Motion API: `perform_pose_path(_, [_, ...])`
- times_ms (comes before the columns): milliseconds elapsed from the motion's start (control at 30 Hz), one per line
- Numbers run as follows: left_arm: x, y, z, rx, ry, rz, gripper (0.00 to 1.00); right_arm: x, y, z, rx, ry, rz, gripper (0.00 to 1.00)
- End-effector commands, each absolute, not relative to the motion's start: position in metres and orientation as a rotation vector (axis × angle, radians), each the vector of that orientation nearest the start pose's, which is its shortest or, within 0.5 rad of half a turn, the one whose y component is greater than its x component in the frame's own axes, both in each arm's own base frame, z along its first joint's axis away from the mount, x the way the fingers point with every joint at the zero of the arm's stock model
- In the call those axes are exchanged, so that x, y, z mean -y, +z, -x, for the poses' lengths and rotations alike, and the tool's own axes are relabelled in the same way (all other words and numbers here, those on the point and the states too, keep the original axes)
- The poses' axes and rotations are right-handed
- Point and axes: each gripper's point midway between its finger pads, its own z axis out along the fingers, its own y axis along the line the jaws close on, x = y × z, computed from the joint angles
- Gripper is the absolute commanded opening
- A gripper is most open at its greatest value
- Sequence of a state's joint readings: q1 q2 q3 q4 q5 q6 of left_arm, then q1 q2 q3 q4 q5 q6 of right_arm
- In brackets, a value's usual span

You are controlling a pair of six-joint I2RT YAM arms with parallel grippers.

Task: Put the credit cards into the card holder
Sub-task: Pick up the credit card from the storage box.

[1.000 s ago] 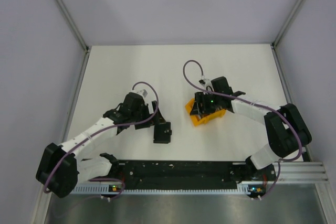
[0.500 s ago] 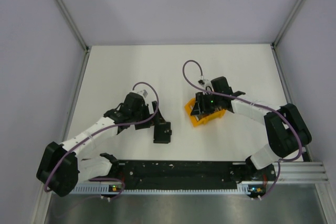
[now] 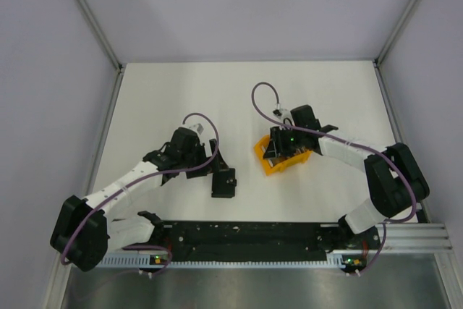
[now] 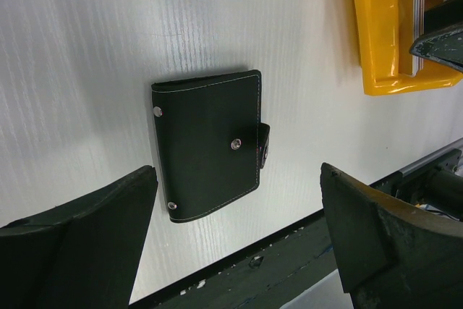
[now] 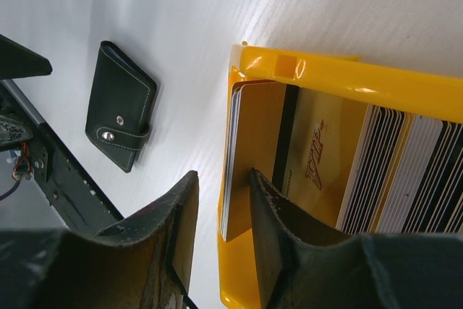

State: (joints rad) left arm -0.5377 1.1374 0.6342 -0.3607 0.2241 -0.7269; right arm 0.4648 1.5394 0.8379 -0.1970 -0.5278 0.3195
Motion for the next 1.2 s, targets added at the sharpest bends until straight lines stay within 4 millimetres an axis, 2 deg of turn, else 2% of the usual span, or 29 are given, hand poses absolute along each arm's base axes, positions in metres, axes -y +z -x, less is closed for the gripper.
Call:
perform_pose_path(0, [0.209, 0.093, -0.217, -2.543, -0.832, 0.117, 0.97, -0.257, 0.101, -0.274, -2.419, 1.023, 0.465, 0.34])
perform_pose_path(233, [0.21, 0.092, -0.217, -2.547, -0.839, 0.118, 0.97, -0.257, 0.104, -0.275, -2.415, 1.027, 0.464, 0.33])
perform_pose_path(500, [0.211, 0.09, -0.217, -2.552, -0.84, 0.114, 0.97, -0.257, 0.101, -0.274, -2.421, 1.025, 0.47, 0.18])
perform_pose_path(967, [0.213, 0.088, -0.216, -2.56, -0.851, 0.107, 0.97, -0.262, 0.116, -0.271, -2.387, 1.078, 0.49, 0.14])
perform_pose_path(1167, [0.213, 0.085, -0.215, -2.568, -0.853, 0.106, 0.97, -0.262, 0.115, -0.27, -2.389, 1.083, 0.494, 0.09])
